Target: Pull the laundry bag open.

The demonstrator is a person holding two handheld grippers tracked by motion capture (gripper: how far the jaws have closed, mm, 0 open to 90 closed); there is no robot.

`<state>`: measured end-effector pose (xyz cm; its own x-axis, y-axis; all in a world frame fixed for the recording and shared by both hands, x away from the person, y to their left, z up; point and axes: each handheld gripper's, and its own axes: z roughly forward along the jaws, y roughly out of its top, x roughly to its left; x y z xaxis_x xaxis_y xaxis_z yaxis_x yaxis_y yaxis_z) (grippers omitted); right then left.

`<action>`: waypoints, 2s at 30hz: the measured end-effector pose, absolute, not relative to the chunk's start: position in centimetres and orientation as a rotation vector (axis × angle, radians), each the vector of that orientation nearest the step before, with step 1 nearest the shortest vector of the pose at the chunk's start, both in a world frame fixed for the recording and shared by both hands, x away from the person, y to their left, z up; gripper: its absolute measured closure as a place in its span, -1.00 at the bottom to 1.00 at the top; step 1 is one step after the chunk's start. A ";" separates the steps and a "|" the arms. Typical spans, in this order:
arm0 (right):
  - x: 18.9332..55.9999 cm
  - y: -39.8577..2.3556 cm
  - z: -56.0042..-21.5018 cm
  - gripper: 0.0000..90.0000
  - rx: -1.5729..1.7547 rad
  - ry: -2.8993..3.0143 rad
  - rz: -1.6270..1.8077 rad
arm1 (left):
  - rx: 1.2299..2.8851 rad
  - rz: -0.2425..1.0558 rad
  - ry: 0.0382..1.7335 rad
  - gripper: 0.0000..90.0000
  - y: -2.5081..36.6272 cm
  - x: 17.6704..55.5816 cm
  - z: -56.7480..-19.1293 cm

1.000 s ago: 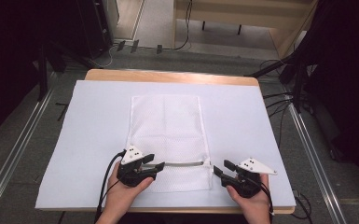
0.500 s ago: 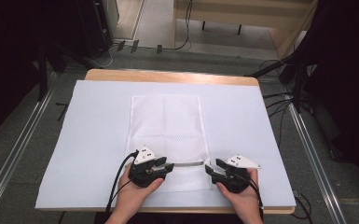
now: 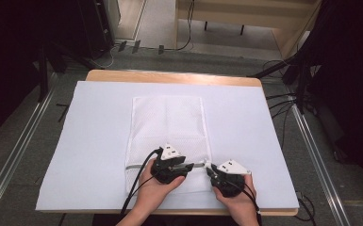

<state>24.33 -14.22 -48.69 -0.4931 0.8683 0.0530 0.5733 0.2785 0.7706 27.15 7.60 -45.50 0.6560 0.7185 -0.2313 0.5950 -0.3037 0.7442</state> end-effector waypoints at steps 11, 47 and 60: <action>24.0 -14.6 -48.0 0.99 1.261 2.154 1.182 | 2.073 0.101 1.018 0.33 5.1 28.5 -46.7; 23.2 -14.6 -46.9 0.99 1.193 2.099 1.246 | 2.103 0.053 0.918 0.83 5.6 28.0 -45.5; 23.2 -14.7 -46.5 1.00 1.191 2.108 1.232 | 2.142 0.086 0.865 0.96 5.8 27.7 -45.3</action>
<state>23.21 -14.71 -46.54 -0.5435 0.8372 0.0603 0.4632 0.2393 0.8533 27.67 5.77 -45.29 0.7631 0.6082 -0.2185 0.5535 -0.4406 0.7068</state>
